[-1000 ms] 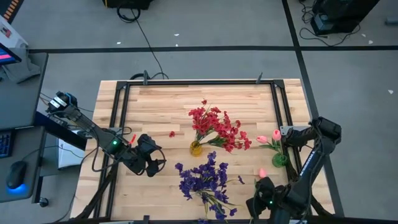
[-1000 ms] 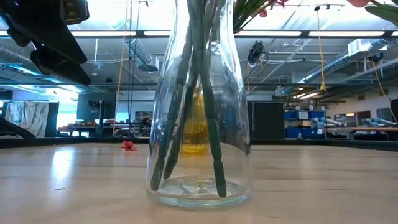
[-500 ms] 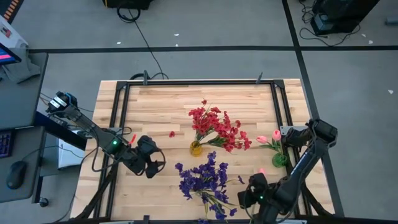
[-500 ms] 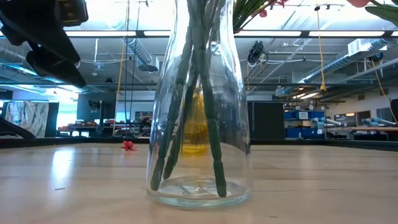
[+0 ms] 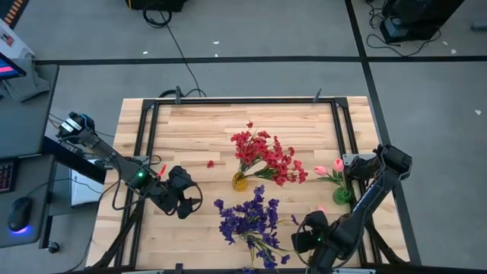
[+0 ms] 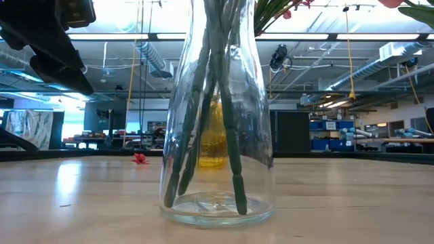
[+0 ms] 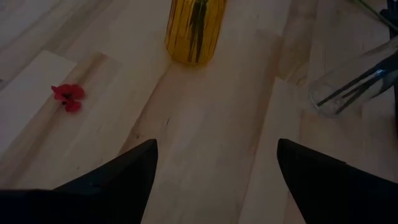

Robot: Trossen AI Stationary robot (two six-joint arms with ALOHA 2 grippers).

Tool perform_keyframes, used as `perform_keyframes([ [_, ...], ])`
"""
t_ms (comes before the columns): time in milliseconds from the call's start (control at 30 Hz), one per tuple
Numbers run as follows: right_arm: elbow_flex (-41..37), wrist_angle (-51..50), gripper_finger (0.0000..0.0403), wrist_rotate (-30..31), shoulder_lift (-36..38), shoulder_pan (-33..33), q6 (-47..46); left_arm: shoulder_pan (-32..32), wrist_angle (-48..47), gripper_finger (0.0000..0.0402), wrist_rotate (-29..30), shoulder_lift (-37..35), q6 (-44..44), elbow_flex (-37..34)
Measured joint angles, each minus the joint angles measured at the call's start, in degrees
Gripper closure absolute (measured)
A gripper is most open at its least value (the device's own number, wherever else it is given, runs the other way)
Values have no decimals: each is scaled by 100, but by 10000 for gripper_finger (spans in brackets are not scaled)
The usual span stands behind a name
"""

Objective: Sort flowers into vase by color
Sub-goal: Put the pink tulip into the green vase

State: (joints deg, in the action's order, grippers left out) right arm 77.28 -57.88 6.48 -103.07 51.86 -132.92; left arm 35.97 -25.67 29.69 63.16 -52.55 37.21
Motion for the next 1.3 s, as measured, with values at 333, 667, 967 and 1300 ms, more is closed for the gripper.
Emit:
perform_keyframes([
  [333,-627,734,252,-527,0,28,-90,0,-3,67,0,0,1,0],
  [667,-643,490,252,-1152,0,-24,-68,0,-2,67,2,0,256,0],
  [967,-645,1171,252,-1363,-571,-24,-129,0,-4,67,3,0,434,0],
  [1300,-527,1396,254,-1310,-885,-29,-138,0,-7,67,4,0,434,0],
])
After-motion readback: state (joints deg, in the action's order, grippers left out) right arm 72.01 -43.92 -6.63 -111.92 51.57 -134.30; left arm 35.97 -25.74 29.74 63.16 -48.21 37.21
